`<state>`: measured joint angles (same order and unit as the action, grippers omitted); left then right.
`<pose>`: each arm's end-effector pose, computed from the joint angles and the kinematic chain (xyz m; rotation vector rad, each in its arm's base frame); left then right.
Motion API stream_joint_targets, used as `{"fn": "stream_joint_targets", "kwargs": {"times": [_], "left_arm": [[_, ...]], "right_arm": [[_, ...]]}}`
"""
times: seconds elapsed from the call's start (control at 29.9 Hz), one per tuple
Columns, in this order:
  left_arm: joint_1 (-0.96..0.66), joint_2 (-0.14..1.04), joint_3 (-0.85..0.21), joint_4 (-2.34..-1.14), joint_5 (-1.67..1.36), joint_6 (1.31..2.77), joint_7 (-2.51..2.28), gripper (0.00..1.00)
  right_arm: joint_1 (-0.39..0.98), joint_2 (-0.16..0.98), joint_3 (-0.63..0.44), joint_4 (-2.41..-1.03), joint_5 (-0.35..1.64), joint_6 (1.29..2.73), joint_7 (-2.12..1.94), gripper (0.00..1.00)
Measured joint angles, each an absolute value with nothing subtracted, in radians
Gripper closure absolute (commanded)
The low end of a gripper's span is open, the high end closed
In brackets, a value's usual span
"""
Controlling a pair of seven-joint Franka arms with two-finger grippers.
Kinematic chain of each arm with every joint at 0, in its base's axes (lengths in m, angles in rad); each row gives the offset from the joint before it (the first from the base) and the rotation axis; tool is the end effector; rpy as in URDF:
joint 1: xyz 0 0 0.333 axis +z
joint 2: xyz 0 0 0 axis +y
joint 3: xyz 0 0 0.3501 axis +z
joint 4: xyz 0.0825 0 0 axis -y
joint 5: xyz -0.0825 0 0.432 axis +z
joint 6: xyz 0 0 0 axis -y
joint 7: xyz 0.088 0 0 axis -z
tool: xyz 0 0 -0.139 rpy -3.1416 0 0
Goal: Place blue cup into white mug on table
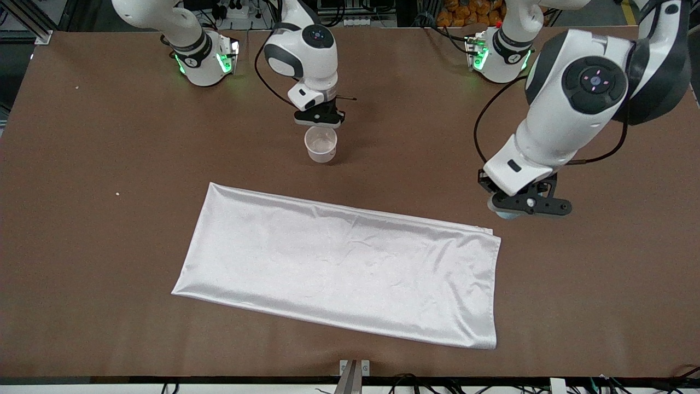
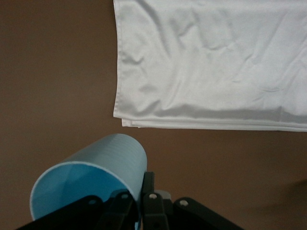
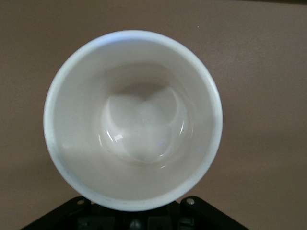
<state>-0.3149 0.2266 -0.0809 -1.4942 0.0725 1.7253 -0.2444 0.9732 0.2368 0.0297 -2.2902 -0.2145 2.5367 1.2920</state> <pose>0.6393 -0.2519 0.5346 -3.0824 0.2475 -0.0338 0.3065 0.4786 0.2106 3.0938 -0.1764 0.1703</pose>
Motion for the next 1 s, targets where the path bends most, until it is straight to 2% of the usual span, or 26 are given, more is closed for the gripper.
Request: {"fn": "stream_joint_targets", "kwargs": {"times": [0.3,0.77,0.8,0.9,0.93,1.0], "left_arm": [[-0.314,0.143,-0.081,-1.503,0.044,1.618,-0.259,1.0],[-0.313,0.138,-0.081,-1.541,0.042,1.607,-0.263,1.0],[-0.313,0.138,-0.081,-1.541,0.042,1.607,-0.263,1.0],[-0.313,0.138,-0.081,-1.541,0.042,1.607,-0.263,1.0],[-0.313,0.138,-0.081,-1.541,0.042,1.607,-0.263,1.0],[-0.313,0.138,-0.081,-1.541,0.042,1.607,-0.263,1.0]], "right_arm": [[1.015,0.26,0.03,-2.289,-0.217,2.566,1.364,1.0],[1.049,0.364,0.03,-2.216,-0.219,2.591,1.504,0.99],[1.049,0.37,0.03,-2.212,-0.219,2.591,1.505,0.87],[1.049,0.377,0.029,-2.206,-0.22,2.591,1.507,0.2],[1.049,0.378,0.029,-2.205,-0.22,2.591,1.509,0.0],[1.049,0.378,0.028,-2.205,-0.22,2.591,1.516,0.0]]}}
